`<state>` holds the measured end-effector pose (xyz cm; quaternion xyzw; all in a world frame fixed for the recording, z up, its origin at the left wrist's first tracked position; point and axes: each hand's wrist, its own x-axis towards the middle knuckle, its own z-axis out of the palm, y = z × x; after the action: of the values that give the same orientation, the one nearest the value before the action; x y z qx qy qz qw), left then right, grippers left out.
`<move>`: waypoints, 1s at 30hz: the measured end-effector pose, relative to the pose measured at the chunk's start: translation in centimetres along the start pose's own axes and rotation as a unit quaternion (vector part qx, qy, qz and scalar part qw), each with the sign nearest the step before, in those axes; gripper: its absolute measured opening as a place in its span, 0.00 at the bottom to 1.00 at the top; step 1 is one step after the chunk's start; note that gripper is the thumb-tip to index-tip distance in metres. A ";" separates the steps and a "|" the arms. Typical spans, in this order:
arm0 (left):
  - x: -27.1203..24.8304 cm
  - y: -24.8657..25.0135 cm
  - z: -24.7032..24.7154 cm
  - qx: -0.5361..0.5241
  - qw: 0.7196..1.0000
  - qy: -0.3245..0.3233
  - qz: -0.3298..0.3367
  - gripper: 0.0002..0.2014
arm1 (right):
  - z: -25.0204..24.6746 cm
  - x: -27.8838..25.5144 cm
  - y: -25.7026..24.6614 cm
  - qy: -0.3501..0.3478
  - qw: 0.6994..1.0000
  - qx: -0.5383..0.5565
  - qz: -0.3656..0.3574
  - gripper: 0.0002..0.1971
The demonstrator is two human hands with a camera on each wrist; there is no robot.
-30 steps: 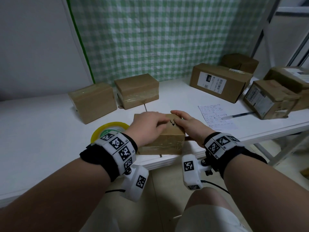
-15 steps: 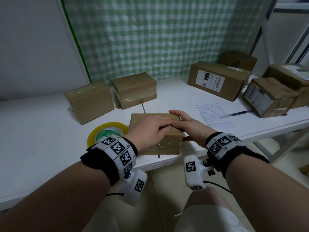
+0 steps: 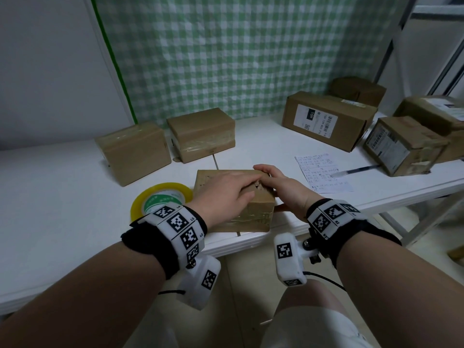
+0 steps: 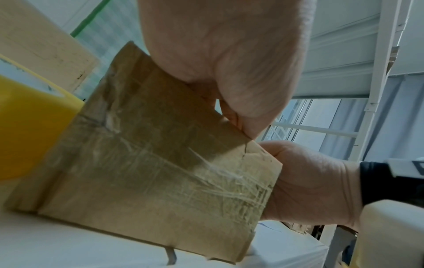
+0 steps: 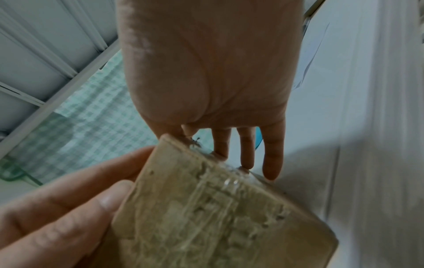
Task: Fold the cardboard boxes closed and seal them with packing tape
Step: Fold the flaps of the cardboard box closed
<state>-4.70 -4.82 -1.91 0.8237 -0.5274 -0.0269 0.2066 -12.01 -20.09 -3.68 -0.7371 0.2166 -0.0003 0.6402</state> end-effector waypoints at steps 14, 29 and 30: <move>-0.2 0.2 -0.4 -0.006 1.000 -0.012 0.018 0.20 | -0.1 0.0 -0.2 0.001 1.000 -0.014 0.009 0.15; 0.2 -0.8 -1.2 0.120 0.966 -0.202 -0.104 0.47 | -1.1 1.9 0.5 0.178 0.982 -0.065 -0.009 0.14; 0.1 -0.8 -1.7 0.084 0.973 -0.188 -0.107 0.46 | -0.8 1.9 0.3 0.187 0.978 -0.092 -0.021 0.14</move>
<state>-3.54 -4.10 -0.68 0.8698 -0.4663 -0.1585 0.0296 -10.61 -21.48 -4.32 -0.7841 0.3157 -0.1315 0.5179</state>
